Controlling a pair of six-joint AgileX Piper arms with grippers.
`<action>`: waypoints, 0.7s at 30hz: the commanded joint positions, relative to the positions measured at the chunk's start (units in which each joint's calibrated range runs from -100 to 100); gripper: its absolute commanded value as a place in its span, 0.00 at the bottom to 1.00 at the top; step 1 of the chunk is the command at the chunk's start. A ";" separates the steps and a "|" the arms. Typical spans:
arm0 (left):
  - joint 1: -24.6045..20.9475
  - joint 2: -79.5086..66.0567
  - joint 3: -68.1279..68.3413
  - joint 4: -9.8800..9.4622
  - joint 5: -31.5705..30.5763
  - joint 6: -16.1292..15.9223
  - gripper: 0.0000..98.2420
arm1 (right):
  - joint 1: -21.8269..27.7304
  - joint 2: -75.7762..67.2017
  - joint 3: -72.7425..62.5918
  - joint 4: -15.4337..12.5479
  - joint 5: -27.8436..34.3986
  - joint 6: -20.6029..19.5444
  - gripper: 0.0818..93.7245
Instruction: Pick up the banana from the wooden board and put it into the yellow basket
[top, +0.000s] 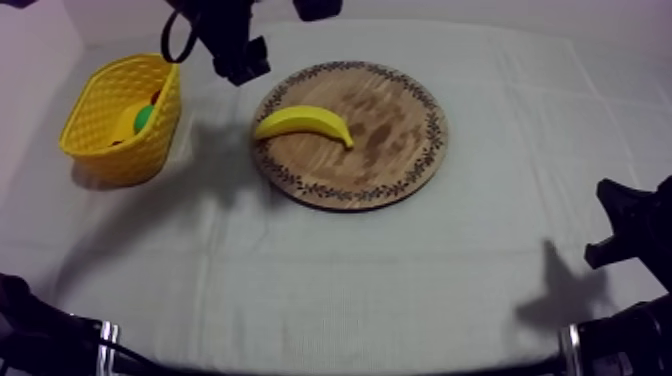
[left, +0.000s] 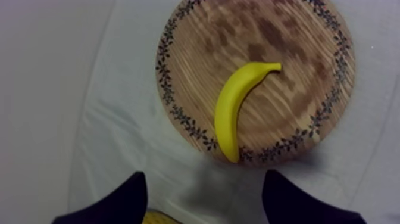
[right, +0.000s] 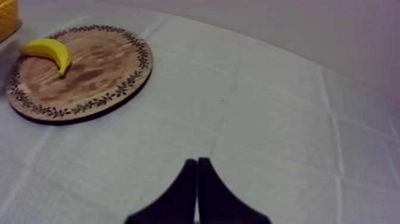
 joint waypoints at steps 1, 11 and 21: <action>0.01 0.45 0.61 -0.11 -0.75 -0.22 0.74 | 0.00 0.00 -0.03 0.00 0.03 0.01 0.00; 0.35 5.86 5.85 -1.20 -8.34 -0.38 0.71 | 0.00 0.00 -0.03 0.00 0.03 0.01 0.00; 1.03 14.19 5.70 -1.33 -13.17 -0.50 0.69 | 0.00 0.00 -0.03 0.00 0.03 0.01 0.00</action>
